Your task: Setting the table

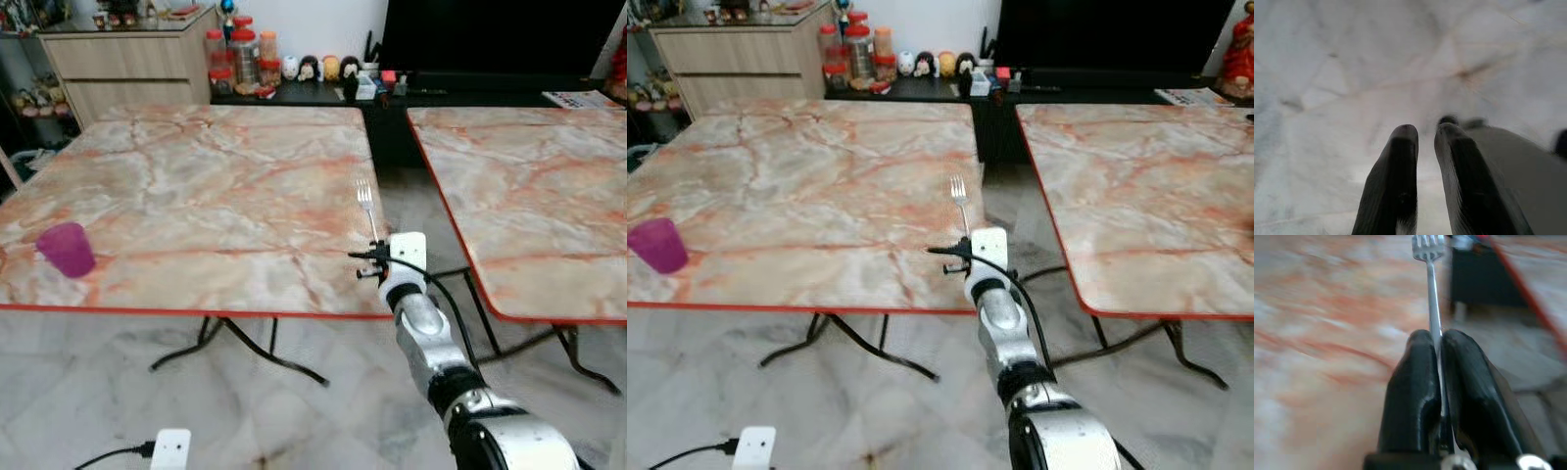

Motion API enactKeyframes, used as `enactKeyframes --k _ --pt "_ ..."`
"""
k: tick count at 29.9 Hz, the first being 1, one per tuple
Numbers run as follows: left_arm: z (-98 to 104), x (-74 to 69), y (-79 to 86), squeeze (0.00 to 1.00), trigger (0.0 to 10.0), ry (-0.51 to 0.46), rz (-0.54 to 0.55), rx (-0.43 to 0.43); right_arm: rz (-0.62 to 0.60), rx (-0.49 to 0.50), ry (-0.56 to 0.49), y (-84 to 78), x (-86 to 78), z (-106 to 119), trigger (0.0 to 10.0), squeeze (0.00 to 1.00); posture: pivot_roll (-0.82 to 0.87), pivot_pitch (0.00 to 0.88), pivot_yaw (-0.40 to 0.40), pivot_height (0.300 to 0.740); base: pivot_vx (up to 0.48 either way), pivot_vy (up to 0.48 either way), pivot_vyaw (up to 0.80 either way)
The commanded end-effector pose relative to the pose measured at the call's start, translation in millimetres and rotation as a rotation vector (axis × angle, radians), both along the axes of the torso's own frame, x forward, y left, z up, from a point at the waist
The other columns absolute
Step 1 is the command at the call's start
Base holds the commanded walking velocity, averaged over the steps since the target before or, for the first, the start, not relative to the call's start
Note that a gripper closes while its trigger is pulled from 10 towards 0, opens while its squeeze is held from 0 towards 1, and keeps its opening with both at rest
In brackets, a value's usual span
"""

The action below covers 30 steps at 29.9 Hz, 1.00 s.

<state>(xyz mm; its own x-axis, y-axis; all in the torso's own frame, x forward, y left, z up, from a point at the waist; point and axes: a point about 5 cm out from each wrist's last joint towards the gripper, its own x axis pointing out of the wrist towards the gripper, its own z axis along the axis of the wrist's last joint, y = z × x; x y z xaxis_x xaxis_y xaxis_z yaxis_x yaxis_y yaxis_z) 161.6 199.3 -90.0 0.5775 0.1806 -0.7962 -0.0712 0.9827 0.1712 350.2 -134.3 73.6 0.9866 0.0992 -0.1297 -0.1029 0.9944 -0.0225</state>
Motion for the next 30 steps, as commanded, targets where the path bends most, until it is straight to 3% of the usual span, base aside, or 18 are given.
enactKeyframes --k 1,12,30 --pt "-1.0 -3.0 2.6 0.00 10.0 0.014 -0.011 0.011 0.005 0.012 -0.024 3.8 0.6 3.2 10.0 0.00 0.01 0.000 -0.013 0.732 0.000 -0.371 0.00" --pt "-1.4 -3.6 2.4 0.00 10.0 0.018 -0.002 0.002 0.013 0.018 0.052 2.7 -10.3 -15.7 10.0 0.00 0.01 0.000 -0.015 0.732 0.000 -0.061 0.00" --pt "-2.8 -5.6 -0.5 0.00 10.0 0.025 -0.001 -0.012 0.060 -0.021 0.289 -2.8 -44.6 -65.1 10.0 0.00 0.01 0.000 -0.013 0.732 0.000 0.000 0.00"
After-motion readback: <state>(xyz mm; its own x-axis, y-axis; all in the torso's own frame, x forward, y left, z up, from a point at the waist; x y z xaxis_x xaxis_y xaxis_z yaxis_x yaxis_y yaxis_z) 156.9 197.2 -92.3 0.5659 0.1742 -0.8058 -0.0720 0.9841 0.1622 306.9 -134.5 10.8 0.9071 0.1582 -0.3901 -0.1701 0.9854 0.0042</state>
